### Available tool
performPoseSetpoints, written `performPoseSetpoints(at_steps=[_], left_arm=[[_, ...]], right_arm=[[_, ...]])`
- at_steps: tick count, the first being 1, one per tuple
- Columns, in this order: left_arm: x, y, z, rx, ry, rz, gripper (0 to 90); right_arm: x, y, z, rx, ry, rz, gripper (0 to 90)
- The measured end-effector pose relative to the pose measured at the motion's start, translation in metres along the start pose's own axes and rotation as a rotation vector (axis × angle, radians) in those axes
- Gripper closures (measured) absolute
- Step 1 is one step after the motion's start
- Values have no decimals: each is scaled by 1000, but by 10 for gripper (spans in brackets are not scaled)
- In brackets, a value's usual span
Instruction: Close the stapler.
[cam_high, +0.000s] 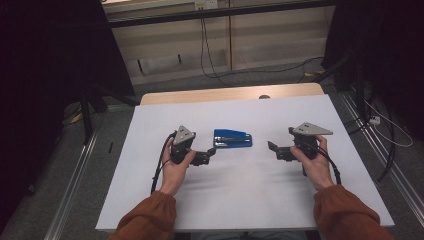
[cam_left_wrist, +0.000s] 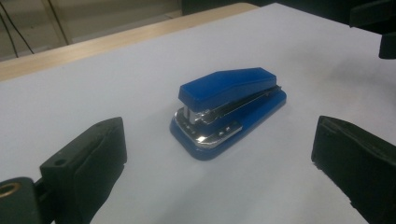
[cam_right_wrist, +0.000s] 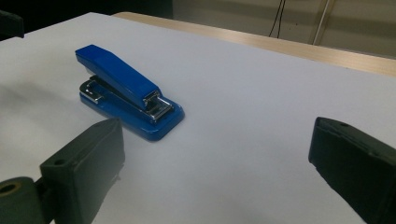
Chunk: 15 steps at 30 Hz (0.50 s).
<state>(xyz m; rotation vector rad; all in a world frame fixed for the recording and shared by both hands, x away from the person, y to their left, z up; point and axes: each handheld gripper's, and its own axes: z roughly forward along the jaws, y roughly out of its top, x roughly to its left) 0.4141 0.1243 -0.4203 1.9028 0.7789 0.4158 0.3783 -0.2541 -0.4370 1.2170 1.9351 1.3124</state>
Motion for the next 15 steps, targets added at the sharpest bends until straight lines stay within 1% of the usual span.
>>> performPoseSetpoints(at_steps=[1,2,3,6,9,10,11,12,13,15], left_arm=[[0,0,-3,-9,6,1,33],[-1,-1,-6,-13,2,-5,33],[-1,-2,-8,-11,5,-8,33],[-2,-7,-15,-11,30,-8,33],[-2,-9,-23,-39,57,-22,33],[-2,-10,-26,-57,63,-29,31],[-2,-11,-29,-60,64,-34,28],[-1,-12,-31,-62,71,-31,28],[-1,-14,-34,-68,70,-36,28],[-2,-16,-38,-65,83,-38,28]], right_arm=[[1,0,-2,-2,-4,-3,35],[1,-1,-3,-7,-6,-6,35],[2,-1,-5,-8,-5,-6,35],[3,-3,-10,-12,-17,-19,35],[2,-6,-14,-15,-30,-23,35],[2,-6,-15,-18,-34,-16,35],[3,-6,-16,-21,-34,2,35],[3,-6,-17,-23,-40,7,34],[4,-6,-18,-29,-47,6,34],[5,-7,-22,-32,-49,4,34]])
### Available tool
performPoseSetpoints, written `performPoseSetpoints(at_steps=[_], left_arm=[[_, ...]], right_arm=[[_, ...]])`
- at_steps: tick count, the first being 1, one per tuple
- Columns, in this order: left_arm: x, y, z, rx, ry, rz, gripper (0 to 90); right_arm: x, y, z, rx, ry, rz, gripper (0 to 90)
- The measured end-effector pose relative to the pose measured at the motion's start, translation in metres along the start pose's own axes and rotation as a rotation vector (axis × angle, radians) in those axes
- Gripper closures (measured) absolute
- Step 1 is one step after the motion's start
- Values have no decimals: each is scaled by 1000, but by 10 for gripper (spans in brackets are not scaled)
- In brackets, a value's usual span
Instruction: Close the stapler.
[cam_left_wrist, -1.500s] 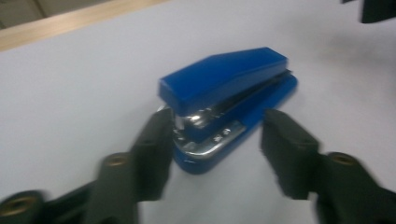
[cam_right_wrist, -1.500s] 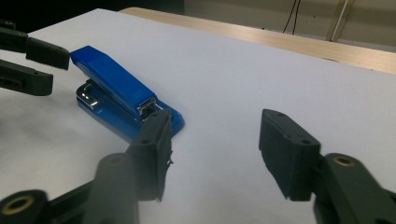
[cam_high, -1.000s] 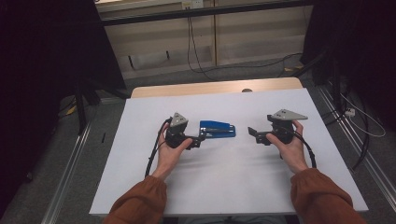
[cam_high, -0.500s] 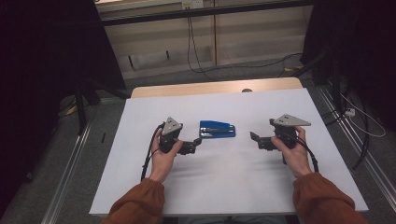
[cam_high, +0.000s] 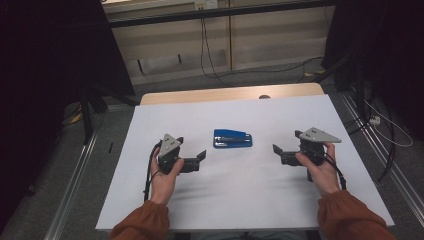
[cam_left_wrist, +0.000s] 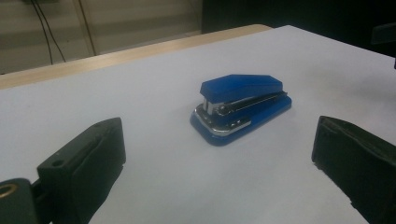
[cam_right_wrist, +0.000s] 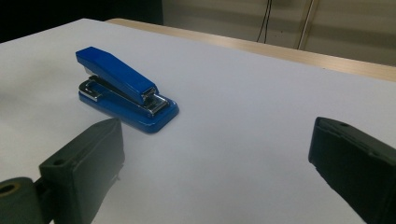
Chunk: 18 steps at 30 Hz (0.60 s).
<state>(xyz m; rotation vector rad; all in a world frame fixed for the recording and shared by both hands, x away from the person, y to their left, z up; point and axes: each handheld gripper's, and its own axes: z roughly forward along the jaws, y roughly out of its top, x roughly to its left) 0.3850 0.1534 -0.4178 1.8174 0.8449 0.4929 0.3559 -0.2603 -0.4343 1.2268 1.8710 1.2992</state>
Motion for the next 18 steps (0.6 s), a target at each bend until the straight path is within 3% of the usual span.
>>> performPoseSetpoints(at_steps=[6,10,13,18], left_arm=[[-1,-5,-12,-12,20,-2,28],[-5,-5,-21,-24,33,-32,28],[-7,-6,-29,-35,32,-31,28],[-9,-11,-40,-38,74,-15,28]], right_arm=[[2,-5,-11,-3,-13,-11,34],[4,-4,-18,-12,-18,-3,32],[7,-2,-24,-23,-26,-12,32],[7,-5,-35,-27,-52,-1,14]])
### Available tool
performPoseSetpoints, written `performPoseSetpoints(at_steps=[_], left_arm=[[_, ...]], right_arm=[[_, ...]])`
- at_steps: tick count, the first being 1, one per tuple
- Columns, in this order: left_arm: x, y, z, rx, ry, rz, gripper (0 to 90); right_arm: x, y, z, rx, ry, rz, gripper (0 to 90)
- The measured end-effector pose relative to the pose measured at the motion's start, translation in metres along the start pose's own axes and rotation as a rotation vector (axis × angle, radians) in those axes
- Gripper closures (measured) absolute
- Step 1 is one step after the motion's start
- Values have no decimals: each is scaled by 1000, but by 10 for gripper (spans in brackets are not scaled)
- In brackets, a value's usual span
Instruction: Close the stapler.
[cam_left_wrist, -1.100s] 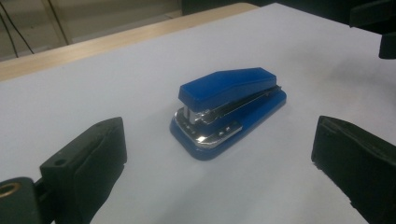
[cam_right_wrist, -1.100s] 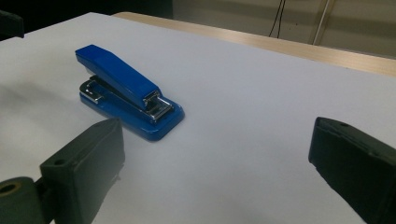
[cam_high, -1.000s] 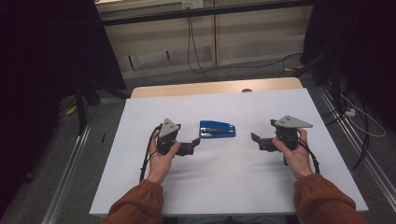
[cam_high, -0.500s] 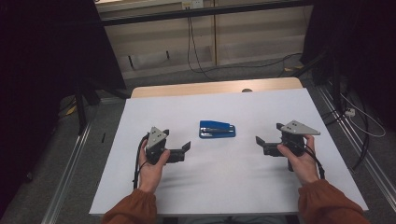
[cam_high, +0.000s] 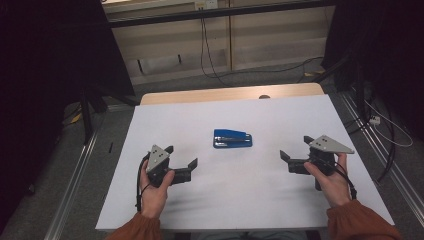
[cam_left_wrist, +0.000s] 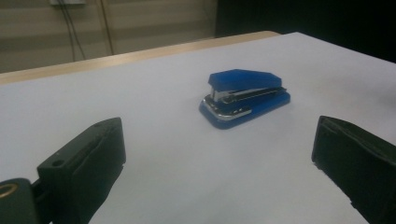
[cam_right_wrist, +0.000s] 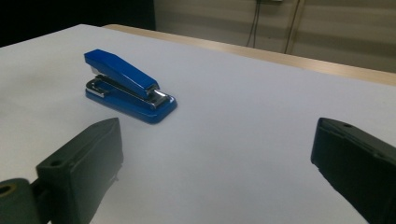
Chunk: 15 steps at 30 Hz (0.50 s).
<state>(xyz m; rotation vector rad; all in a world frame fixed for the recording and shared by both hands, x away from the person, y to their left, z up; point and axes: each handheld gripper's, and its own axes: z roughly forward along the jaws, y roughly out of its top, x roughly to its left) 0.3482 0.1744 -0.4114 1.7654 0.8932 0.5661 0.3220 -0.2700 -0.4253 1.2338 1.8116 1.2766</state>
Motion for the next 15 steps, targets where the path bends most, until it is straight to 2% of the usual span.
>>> performPoseSetpoints(at_steps=[5,15], left_arm=[[1,-3,-10,-6,2,0,29],[4,-7,-23,11,8,4,29]], right_arm=[[-4,-5,-14,-27,-33,-5,14],[-12,-21,-42,-26,-74,4,14]])
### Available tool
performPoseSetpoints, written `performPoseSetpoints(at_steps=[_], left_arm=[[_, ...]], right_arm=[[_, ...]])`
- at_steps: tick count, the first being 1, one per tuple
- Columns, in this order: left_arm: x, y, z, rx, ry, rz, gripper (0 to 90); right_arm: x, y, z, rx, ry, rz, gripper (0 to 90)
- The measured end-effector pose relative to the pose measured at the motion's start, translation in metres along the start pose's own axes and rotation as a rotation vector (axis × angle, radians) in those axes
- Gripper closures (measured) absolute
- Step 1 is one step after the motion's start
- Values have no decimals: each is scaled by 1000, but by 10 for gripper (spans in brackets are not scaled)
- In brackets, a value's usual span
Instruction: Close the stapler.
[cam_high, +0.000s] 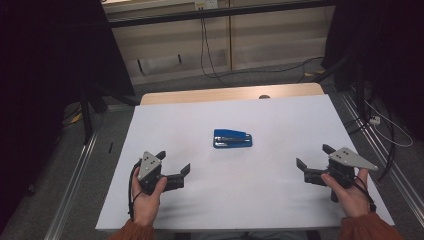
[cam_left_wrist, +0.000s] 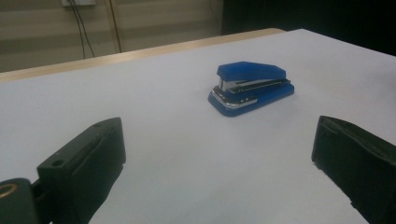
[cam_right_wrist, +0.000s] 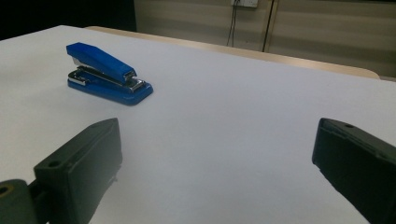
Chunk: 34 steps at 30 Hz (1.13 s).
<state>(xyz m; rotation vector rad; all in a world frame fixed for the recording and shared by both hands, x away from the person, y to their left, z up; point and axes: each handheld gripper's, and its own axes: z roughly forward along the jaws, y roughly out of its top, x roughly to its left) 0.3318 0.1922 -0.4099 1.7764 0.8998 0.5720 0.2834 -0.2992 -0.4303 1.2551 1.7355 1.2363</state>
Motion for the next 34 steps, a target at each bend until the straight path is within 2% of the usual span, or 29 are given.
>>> performPoseSetpoints(at_steps=[3,5,7,10,12,15,16,17,19,25,28,34], left_arm=[[-1,-3,-6,-9,14,8,29],[0,-5,-10,-13,13,-4,29],[1,-7,-13,-3,10,5,28],[4,-12,-17,0,9,-9,28],[6,-14,-19,-4,21,-19,29],[6,-15,-21,-9,57,21,28],[5,-15,-21,-13,45,11,29],[4,-15,-21,-7,32,20,29],[3,-15,-20,-3,31,36,29],[8,-17,-19,-2,39,-13,29],[8,-17,-18,-2,34,-14,28],[9,-17,-18,-2,33,-17,28]], right_arm=[[0,-5,-7,6,-5,4,14],[-1,-8,-10,5,-7,3,14],[-1,-10,-12,5,-15,10,14],[-1,-15,-15,9,-33,4,15],[-1,-17,-15,9,-25,10,15],[0,-20,-15,13,-24,7,15],[0,-20,-15,10,-21,15,15],[0,-20,-15,5,-20,15,15],[1,-19,-14,-8,-16,17,15],[-5,-19,-11,-10,-22,28,15],[-7,-19,-10,-8,-22,42,15],[-5,-19,-9,-5,-15,21,14]])
